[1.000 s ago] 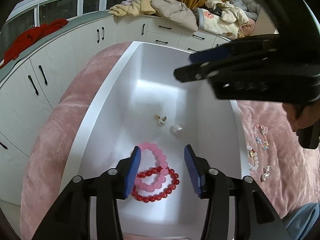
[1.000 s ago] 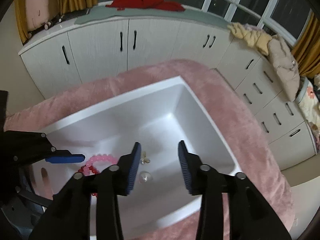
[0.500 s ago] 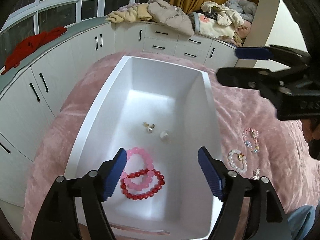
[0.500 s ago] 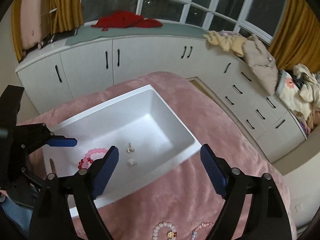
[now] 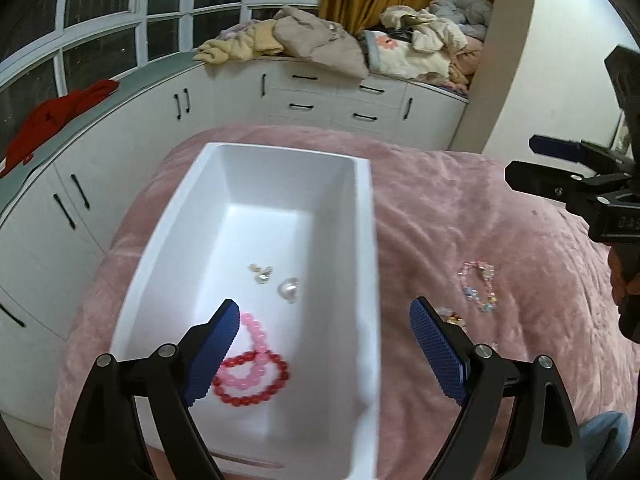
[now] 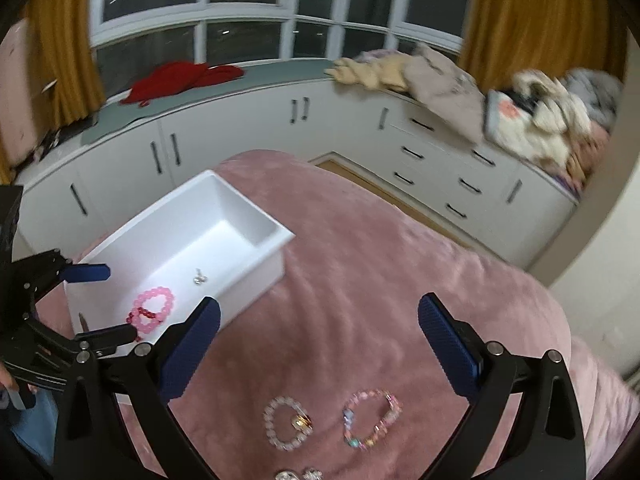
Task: Organize jewelry
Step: 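Withdraw both grippers from the tray toward the jewelry on the bed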
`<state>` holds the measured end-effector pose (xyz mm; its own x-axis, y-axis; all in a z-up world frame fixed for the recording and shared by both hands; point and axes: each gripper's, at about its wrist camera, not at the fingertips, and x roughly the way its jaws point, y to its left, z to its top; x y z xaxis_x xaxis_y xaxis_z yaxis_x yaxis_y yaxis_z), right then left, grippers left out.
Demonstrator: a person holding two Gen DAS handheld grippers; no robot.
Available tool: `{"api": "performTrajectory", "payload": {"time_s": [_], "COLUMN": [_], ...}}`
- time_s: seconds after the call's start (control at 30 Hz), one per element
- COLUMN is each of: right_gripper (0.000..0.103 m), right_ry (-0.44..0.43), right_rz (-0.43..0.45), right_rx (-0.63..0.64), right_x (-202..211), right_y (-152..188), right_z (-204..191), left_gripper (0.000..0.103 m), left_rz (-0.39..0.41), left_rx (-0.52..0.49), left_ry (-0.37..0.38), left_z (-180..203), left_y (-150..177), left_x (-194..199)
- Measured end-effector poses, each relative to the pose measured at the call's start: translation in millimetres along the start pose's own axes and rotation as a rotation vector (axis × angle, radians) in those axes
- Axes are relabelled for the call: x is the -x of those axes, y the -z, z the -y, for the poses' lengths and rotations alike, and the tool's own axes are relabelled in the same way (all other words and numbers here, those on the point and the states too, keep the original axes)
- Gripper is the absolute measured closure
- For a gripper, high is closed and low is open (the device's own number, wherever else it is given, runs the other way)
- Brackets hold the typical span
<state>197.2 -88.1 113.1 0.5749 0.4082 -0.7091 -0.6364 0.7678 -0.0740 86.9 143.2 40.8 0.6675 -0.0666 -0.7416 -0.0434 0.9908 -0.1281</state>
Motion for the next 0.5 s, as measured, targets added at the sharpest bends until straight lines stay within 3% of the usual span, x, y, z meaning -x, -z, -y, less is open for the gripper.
{"api": "performTrajectory", "payload": {"time_s": [0.33, 0.5], "right_gripper": [0.005, 0.005], "right_ry": [0.052, 0.062], "right_rz": [-0.023, -0.043], "right_rx": [-0.148, -0.204], "right_x": [14, 10], "right_y": [48, 73], "right_z": [63, 83], "left_gripper": [0.01, 0.008], "left_rz": [-0.014, -0.045], "left_rx": [-0.103, -0.16], "left_ry": [0.048, 0.033], "left_z": [53, 83], "left_y": [-6, -4], "left_x": [-13, -28]}}
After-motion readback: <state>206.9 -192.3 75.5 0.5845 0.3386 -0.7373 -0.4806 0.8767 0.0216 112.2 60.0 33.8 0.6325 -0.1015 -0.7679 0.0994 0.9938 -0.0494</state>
